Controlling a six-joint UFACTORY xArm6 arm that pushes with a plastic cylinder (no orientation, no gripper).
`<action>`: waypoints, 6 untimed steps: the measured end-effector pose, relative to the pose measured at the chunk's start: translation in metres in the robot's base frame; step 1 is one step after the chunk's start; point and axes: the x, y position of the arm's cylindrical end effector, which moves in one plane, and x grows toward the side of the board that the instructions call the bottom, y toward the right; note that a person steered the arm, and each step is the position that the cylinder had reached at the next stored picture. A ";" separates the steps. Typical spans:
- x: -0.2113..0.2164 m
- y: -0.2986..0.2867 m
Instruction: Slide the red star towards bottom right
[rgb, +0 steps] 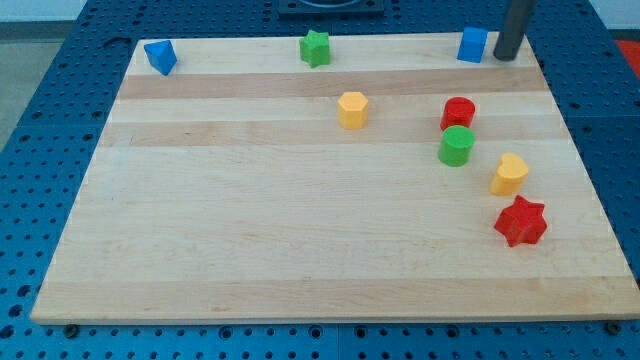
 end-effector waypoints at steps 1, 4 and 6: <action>0.019 0.004; 0.046 0.013; 0.052 0.008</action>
